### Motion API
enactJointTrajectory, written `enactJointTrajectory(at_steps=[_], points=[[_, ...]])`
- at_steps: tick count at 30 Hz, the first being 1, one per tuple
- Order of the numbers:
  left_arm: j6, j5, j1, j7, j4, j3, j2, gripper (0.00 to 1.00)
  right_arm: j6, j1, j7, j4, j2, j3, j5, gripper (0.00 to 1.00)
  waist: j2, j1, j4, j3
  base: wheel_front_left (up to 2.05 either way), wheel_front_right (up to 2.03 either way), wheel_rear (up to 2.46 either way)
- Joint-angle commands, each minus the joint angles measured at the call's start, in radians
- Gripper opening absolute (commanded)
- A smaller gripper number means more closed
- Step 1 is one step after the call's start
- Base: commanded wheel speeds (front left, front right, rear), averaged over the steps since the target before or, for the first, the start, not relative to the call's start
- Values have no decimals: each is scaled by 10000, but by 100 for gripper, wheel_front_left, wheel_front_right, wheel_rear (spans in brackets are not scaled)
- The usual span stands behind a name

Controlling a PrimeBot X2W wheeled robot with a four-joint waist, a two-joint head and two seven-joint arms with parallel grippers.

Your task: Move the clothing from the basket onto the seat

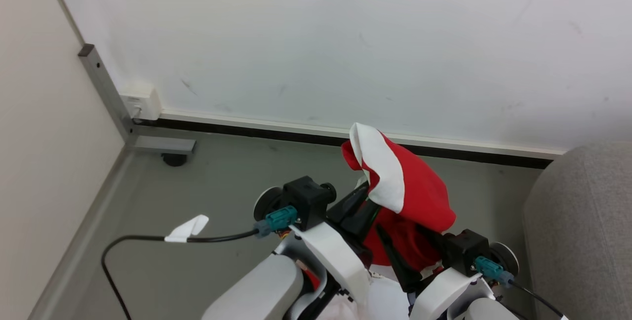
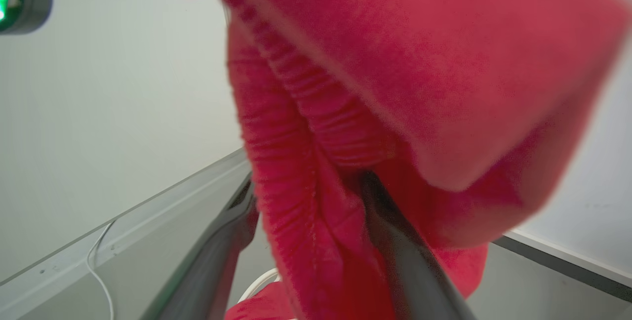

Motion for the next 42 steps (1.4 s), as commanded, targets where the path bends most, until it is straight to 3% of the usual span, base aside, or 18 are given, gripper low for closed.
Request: enactJointTrajectory(at_steps=[1, 2, 3, 4, 15, 31, 32, 33, 34, 42], points=[[-24, -21, 139, 29, -93, -41, -23, 0, -21, -87, 9, 135, 34, 31, 62, 100, 0, 0, 216, -77, 0, 0, 0], [-36, -39, 173, 54, -132, -98, -45, 0, -21, -95, 7, 191, 34, 21, 80, 48, 0, 0, 284, -97, 0, 0, 0], [-44, -65, 200, 55, -166, -128, -54, 0, -21, -110, 7, 235, 36, 17, 76, 20, 0, 0, 339, -111, 0, 0, 0], [-44, -97, 223, 75, -188, -133, -47, 0, -21, -120, 7, 239, 37, 21, 99, 0, 0, 0, 379, -120, 0, 0, 0], [230, -291, 355, 71, -209, 117, 262, 0, -21, 211, 7, -218, 52, 32, 400, 0, 0, 0, 293, -115, 0, 0, 0], [216, -503, 376, 56, 23, 99, 383, 0, -21, 351, 7, -722, 56, -455, 508, 0, 0, 0, -218, -2, 0, 0, 0], [203, -529, 399, 47, 38, 82, 359, 10, -21, 328, 7, -766, 53, -532, 498, 0, 0, 0, -282, 16, 0, 0, 0], [190, -565, 425, 11, 43, 81, 326, 75, -21, 319, 7, -832, 50, -648, 532, 0, 0, 0, -353, 36, 0, 0, 0], [161, -592, 450, -24, 42, 78, 296, 100, -21, 315, 7, -907, 50, -776, 549, 0, 0, 0, -434, 55, 0, 0, 0], [95, -498, 619, -15, 124, -192, 324, 100, -21, 480, 8, -1550, -42, -1762, 293, 0, 0, 0, -1462, 179, 0, 0, 0]])
